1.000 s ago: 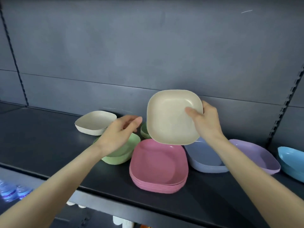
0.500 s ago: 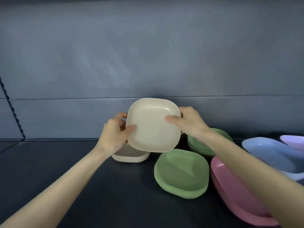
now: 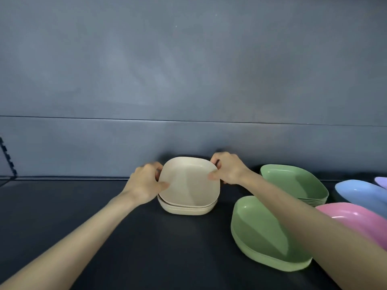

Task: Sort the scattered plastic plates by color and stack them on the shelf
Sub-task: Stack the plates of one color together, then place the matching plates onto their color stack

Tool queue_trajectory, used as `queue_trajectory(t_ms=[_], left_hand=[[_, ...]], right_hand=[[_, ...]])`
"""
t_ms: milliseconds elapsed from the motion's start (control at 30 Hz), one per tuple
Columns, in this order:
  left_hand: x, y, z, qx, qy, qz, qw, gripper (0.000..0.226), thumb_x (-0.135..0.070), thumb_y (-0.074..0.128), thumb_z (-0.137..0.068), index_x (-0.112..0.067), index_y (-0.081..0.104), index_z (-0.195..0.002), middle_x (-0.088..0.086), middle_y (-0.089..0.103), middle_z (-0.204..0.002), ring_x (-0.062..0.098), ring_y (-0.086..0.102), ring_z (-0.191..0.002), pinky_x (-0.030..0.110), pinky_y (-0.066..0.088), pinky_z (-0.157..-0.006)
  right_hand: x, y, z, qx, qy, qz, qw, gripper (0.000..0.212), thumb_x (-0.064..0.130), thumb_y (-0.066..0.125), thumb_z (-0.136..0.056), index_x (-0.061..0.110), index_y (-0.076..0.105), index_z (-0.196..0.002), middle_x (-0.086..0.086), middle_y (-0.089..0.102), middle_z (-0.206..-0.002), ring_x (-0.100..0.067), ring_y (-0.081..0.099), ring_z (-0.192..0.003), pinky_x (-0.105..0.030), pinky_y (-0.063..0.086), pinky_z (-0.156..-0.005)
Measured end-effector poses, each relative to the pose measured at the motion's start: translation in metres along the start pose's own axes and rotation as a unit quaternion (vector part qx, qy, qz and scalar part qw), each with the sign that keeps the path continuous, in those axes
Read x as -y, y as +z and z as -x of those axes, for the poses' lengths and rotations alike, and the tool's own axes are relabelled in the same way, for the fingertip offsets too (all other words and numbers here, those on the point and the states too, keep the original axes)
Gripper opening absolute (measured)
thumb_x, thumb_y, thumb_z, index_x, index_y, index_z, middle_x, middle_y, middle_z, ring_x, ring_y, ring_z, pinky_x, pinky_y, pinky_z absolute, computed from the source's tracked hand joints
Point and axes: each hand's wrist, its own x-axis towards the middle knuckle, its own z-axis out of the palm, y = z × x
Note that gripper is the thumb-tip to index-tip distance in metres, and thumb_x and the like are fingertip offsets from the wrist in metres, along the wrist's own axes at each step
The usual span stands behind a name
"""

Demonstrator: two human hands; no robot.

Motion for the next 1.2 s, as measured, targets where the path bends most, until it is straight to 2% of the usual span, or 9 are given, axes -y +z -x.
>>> queue_trajectory(t_ms=[133,200,233,300,367,500,800,1033,1200], left_hand=[[0.006,-0.002,-0.003,0.06,0.003,-0.089,0.994,0.007,-0.031,0.063,-0.078,-0.024,0.063,-0.08,-0.001,0.059,-0.089,0.025,0.06,-0.085,0.034,0.049,-0.074],[0.003,-0.003,-0.002,0.071,0.015,-0.138,0.988,0.019,-0.038,0.056,-0.086,-0.021,0.059,-0.078,0.001,0.054,-0.088,0.029,0.057,-0.092,0.032,0.044,-0.071],[0.0,-0.004,-0.002,0.062,0.026,-0.164,0.984,0.024,-0.042,0.051,-0.09,-0.019,0.06,-0.087,0.003,0.054,-0.097,0.031,0.055,-0.103,0.034,0.044,-0.076],[-0.012,-0.008,-0.001,0.021,0.058,-0.184,0.981,0.044,-0.046,0.046,-0.093,-0.015,0.054,-0.123,0.007,0.049,-0.128,0.03,0.044,-0.124,0.038,0.041,-0.096],[-0.03,-0.013,-0.003,-0.013,0.119,-0.157,0.98,0.053,-0.045,0.047,-0.093,-0.017,0.043,-0.138,0.005,0.043,-0.14,0.027,0.039,-0.13,0.038,0.034,-0.105],[-0.083,-0.018,-0.006,-0.047,0.24,-0.12,0.962,0.051,-0.041,0.054,-0.091,-0.02,0.044,-0.137,0.003,0.046,-0.137,0.024,0.039,-0.13,0.037,0.031,-0.106],[-0.236,0.017,0.022,-0.069,0.423,-0.106,0.897,0.054,-0.045,0.053,-0.09,-0.025,0.04,-0.138,-0.002,0.045,-0.138,0.02,0.038,-0.128,0.035,0.028,-0.101],[-0.362,0.081,0.093,-0.043,0.499,-0.067,0.863,0.056,-0.045,0.053,-0.089,-0.025,0.038,-0.14,-0.003,0.044,-0.138,0.018,0.036,-0.128,0.034,0.028,-0.1],[-0.455,0.141,0.154,-0.006,0.538,-0.052,0.841,0.056,-0.043,0.051,-0.091,-0.024,0.034,-0.141,-0.002,0.044,-0.134,0.019,0.035,-0.125,0.034,0.027,-0.104]], right_hand=[[-0.004,0.007,-0.004,0.049,-0.011,0.089,0.995,0.028,0.032,0.073,-0.076,0.021,0.063,-0.101,0.0,0.059,-0.093,-0.025,0.06,-0.095,-0.036,0.05,-0.086],[-0.005,0.008,-0.001,0.067,-0.023,0.115,0.991,0.033,0.038,0.067,-0.081,0.02,0.063,-0.109,-0.001,0.06,-0.1,-0.025,0.058,-0.1,-0.038,0.048,-0.089],[-0.005,0.006,0.001,0.066,-0.028,0.119,0.99,0.037,0.04,0.065,-0.083,0.018,0.062,-0.112,-0.002,0.06,-0.105,-0.025,0.057,-0.102,-0.039,0.047,-0.091],[-0.005,-0.004,0.005,0.031,-0.029,0.114,0.993,0.043,0.043,0.062,-0.085,0.017,0.059,-0.119,-0.006,0.06,-0.115,-0.026,0.056,-0.107,-0.039,0.045,-0.095],[-0.007,-0.023,0.012,-0.023,-0.031,0.112,0.993,0.046,0.043,0.063,-0.085,0.017,0.056,-0.122,-0.007,0.058,-0.122,-0.027,0.054,-0.112,-0.039,0.043,-0.098],[-0.015,-0.081,0.044,-0.109,-0.043,0.134,0.984,0.05,0.037,0.065,-0.084,0.018,0.051,-0.129,-0.007,0.051,-0.134,-0.027,0.047,-0.124,-0.04,0.039,-0.103],[-0.091,-0.205,0.17,-0.241,0.038,0.181,0.953,0.049,0.029,0.068,-0.083,0.019,0.052,-0.128,-0.005,0.048,-0.133,-0.026,0.049,-0.12,-0.036,0.04,-0.1],[-0.178,-0.278,0.299,-0.283,0.113,0.219,0.927,0.048,0.029,0.066,-0.084,0.017,0.052,-0.128,-0.006,0.049,-0.13,-0.026,0.049,-0.119,-0.033,0.041,-0.097],[-0.249,-0.324,0.391,-0.294,0.158,0.234,0.913,0.042,0.031,0.066,-0.084,0.018,0.055,-0.122,-0.005,0.052,-0.116,-0.027,0.051,-0.11,-0.033,0.042,-0.091]])
